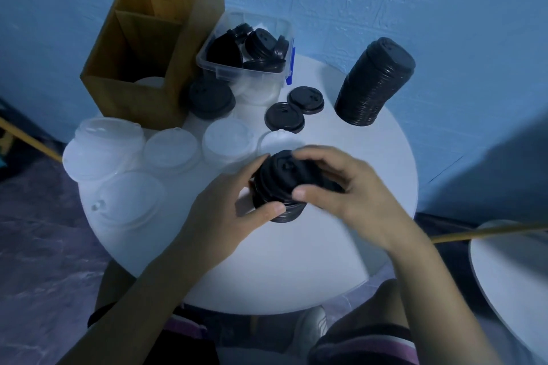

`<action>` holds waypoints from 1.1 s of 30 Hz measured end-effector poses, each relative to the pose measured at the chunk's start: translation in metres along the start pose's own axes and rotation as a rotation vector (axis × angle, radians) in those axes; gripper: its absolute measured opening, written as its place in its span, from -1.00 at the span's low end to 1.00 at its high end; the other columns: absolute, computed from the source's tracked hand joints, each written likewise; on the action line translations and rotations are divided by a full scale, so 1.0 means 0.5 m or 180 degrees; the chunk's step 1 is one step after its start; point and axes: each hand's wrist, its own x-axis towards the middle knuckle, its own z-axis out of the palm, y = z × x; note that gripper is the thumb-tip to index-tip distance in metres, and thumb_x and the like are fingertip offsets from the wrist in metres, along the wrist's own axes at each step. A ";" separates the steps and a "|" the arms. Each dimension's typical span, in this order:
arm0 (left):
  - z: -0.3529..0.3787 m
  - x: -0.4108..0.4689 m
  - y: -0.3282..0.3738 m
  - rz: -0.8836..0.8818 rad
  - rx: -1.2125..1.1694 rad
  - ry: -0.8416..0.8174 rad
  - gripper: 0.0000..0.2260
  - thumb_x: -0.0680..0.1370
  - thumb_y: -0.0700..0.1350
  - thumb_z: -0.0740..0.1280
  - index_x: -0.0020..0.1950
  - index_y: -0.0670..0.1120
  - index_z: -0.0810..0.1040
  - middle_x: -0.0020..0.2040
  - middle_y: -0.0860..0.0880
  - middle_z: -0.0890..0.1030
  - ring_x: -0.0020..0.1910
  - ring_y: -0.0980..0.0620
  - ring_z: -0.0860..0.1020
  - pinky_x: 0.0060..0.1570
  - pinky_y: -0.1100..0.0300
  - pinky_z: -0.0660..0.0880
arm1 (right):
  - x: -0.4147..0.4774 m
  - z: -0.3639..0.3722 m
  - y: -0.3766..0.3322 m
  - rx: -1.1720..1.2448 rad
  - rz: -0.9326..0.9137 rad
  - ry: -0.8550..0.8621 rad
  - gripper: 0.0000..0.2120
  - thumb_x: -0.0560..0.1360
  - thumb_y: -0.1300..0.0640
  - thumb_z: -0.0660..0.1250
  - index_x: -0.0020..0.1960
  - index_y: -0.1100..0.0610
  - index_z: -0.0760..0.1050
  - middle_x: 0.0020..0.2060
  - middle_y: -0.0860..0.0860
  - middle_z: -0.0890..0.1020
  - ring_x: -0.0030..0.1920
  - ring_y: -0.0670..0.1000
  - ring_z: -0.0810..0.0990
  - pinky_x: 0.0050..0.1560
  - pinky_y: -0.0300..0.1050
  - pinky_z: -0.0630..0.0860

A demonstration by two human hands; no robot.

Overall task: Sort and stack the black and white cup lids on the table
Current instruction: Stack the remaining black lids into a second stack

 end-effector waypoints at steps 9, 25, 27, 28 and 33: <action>-0.012 -0.004 0.023 0.0233 -0.0114 -0.0088 -0.50 0.51 -0.14 0.51 0.31 0.27 0.41 0.08 0.58 0.49 0.14 0.54 0.43 0.07 0.64 0.27 | 0.010 0.019 -0.005 -0.0911 -0.0014 -0.0249 -0.54 0.45 -0.16 0.44 0.34 -0.31 0.51 0.41 -0.37 0.40 0.41 -0.24 0.43 0.41 0.01 0.44; -0.009 0.001 0.010 0.0022 -0.0032 -0.0204 -0.49 0.35 0.26 0.42 0.29 0.29 0.47 0.12 0.41 0.52 0.15 0.38 0.46 0.01 0.60 0.27 | 0.009 0.009 -0.008 -0.0721 0.0117 -0.0437 -0.57 0.51 0.05 0.51 0.27 -0.32 0.54 0.41 -0.37 0.41 0.41 -0.25 0.43 0.41 0.02 0.44; -0.007 0.001 0.007 -0.0022 -0.0017 -0.0184 -0.44 0.31 0.33 0.38 0.30 0.32 0.44 0.11 0.38 0.54 0.17 0.34 0.47 0.03 0.53 0.30 | 0.003 0.016 -0.005 -0.0780 0.0106 -0.0298 -0.58 0.49 -0.01 0.51 0.29 -0.30 0.54 0.41 -0.38 0.42 0.40 -0.26 0.43 0.42 0.00 0.43; -0.005 0.001 0.006 -0.0055 -0.0013 -0.0167 -0.42 0.29 0.35 0.37 0.30 0.34 0.44 0.11 0.37 0.55 0.17 0.32 0.47 0.04 0.49 0.31 | 0.000 0.020 -0.004 -0.0830 0.0100 -0.0211 -0.58 0.48 -0.02 0.51 0.30 -0.28 0.54 0.40 -0.38 0.43 0.40 -0.26 0.43 0.41 -0.02 0.43; -0.001 -0.003 0.001 -0.0137 0.0085 -0.0088 -0.34 0.24 0.41 0.34 0.34 0.35 0.45 0.01 0.35 0.55 0.13 0.31 0.46 0.02 0.40 0.34 | -0.013 0.038 -0.005 -0.1090 0.0168 0.0171 -0.56 0.46 -0.08 0.53 0.30 -0.21 0.50 0.27 -0.41 0.52 0.27 -0.23 0.51 0.29 -0.18 0.46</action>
